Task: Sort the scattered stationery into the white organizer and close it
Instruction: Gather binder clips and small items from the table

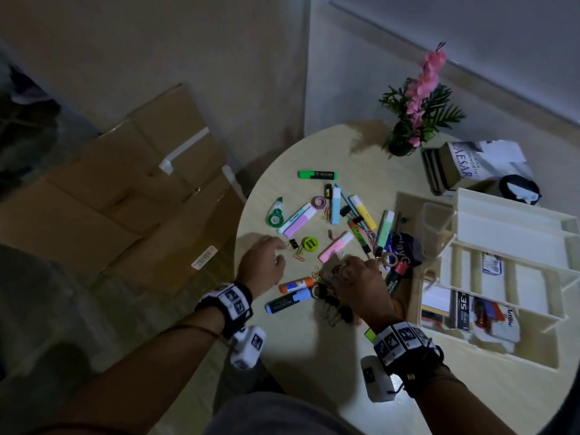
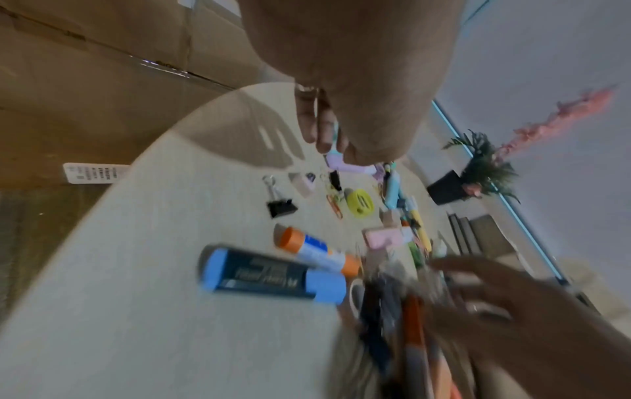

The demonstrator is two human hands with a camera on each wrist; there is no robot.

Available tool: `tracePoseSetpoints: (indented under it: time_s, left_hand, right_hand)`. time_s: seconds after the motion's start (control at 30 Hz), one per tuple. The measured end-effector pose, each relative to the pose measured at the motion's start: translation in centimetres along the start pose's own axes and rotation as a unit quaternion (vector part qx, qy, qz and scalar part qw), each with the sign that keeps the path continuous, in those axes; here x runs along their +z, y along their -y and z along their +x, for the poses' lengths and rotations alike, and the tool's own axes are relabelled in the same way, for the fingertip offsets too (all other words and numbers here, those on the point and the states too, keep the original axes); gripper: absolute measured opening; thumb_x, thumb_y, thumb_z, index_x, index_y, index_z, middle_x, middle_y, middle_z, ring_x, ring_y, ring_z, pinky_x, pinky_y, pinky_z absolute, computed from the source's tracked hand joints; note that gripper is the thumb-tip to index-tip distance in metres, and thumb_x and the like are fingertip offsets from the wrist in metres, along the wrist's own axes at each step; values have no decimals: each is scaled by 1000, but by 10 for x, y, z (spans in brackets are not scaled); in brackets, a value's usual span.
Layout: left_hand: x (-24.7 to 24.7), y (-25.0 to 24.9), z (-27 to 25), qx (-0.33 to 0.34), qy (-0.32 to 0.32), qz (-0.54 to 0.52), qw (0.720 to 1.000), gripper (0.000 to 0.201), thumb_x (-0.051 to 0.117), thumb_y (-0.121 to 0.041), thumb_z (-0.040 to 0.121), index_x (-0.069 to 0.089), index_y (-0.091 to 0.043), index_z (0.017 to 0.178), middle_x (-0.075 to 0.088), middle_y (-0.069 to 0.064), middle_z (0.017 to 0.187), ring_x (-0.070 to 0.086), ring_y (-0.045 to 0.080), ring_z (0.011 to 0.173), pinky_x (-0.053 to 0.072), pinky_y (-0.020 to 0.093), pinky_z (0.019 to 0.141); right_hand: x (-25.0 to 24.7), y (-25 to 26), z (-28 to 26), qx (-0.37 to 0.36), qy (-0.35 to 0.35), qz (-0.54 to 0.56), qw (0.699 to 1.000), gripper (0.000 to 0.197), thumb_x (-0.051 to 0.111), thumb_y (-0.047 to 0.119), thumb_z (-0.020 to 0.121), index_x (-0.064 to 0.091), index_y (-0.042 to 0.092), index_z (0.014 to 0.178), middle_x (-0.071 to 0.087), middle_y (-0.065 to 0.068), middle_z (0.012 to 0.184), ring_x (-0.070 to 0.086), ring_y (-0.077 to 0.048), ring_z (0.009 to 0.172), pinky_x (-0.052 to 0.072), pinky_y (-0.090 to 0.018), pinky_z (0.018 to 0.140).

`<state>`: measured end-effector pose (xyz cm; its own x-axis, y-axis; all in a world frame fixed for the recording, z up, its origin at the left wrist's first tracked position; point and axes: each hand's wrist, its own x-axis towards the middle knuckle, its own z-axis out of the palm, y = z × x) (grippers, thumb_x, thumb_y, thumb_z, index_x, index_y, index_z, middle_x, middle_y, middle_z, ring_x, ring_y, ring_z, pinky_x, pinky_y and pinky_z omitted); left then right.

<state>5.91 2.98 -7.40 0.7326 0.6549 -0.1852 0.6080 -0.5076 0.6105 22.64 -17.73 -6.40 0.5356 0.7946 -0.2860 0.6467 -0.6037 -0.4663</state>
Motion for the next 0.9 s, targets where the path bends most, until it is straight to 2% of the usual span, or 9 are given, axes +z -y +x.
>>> tracePoseSetpoints:
  time_s: [0.07,0.17,0.23,0.37,0.47,0.57,0.7,0.8,0.9]
  left_hand:
    - [-7,3,34,-68,-34,12,997,26,69,-18,91,63,-15,116,61,8,120,66,30,103,58,46,87]
    - [-12,2,77,-147,-33,45,988,45,73,-28,90,56,-4,124,55,18,129,60,39,114,55,47,91]
    - [-13,0,96,-176,-23,52,983,54,73,-36,89,56,1,125,55,22,131,59,42,117,54,47,91]
    - [-11,-2,113,-199,-2,84,976,62,72,-49,88,64,3,122,61,25,129,63,42,115,55,44,87]
    - [-8,-6,117,-196,-12,90,976,60,76,-48,84,68,1,118,66,24,124,66,43,111,56,43,83]
    - [-6,-7,118,-192,-14,90,977,60,82,-46,79,70,2,114,68,25,121,68,43,108,56,41,79]
    - [-13,-12,115,-190,-20,86,978,63,83,-52,75,72,1,107,72,23,111,71,38,96,48,34,64]
    - [-18,-28,107,-156,-77,46,984,54,80,-50,77,72,0,96,72,22,97,70,37,87,45,33,61]
    - [-13,-55,91,-115,-97,-53,987,39,80,-44,75,71,-11,94,74,11,91,71,31,83,56,35,65]
  right_hand:
    - [-11,0,-8,27,-28,60,997,42,74,27,77,70,13,116,66,-15,99,60,-36,90,53,-38,74]
    - [-20,-6,-17,61,-56,116,990,55,84,15,67,65,13,118,63,-12,106,61,-36,96,55,-41,78]
    - [-26,-9,-22,71,-79,132,986,62,89,23,68,60,16,123,64,-6,112,63,-30,99,57,-42,80]
    - [-41,-15,-37,47,-137,142,979,55,87,27,75,57,22,121,62,2,107,62,-17,89,51,-29,71]
    - [-49,-19,-49,47,-147,126,980,47,86,23,77,58,23,114,63,3,102,61,-13,84,41,-11,66]
    - [-51,-20,-57,72,-146,150,975,40,87,20,80,58,22,108,64,4,98,62,-5,82,42,-4,64]
    - [-50,-21,-68,65,-156,141,976,35,84,24,81,57,25,104,63,6,93,60,-7,78,38,-5,61]
    - [-50,-27,-79,51,-167,132,976,33,81,32,83,59,24,105,63,10,91,61,-5,77,42,-10,61]
    - [-52,-41,-91,59,-161,128,977,34,79,34,85,57,26,110,64,8,93,62,-12,77,53,-33,64]
